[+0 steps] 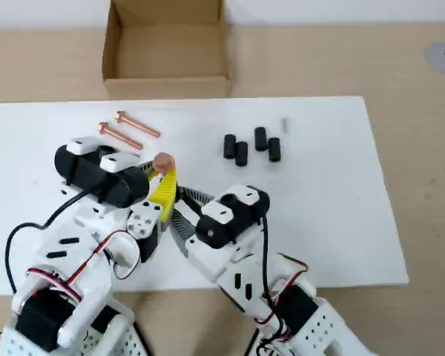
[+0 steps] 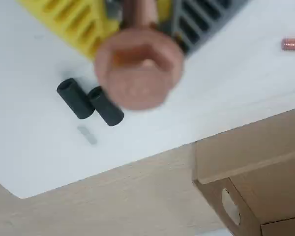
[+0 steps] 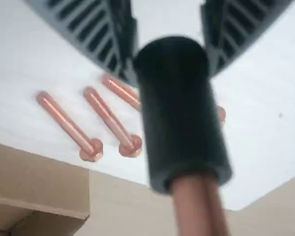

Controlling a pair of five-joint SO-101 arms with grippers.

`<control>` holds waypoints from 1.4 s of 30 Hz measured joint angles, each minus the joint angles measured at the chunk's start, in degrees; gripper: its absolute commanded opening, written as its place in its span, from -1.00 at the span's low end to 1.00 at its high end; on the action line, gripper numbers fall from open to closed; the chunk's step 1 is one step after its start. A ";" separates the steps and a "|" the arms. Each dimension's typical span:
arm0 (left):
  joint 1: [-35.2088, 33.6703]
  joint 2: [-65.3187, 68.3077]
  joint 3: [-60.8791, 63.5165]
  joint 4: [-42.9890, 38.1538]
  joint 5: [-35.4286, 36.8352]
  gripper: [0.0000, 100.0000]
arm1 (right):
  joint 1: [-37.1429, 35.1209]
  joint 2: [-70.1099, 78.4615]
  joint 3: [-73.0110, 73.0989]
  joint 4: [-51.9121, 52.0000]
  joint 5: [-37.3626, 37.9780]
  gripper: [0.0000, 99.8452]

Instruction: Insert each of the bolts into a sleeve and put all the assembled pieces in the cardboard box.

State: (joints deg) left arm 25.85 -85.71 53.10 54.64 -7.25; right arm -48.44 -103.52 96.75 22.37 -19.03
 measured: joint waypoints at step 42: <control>-21.71 -0.53 -18.64 4.75 19.87 -0.83 | 7.56 0.00 -1.58 -3.52 4.66 -0.98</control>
State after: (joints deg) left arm 4.13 -86.24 34.46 59.38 12.62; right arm -40.88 -103.52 95.16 18.86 -14.37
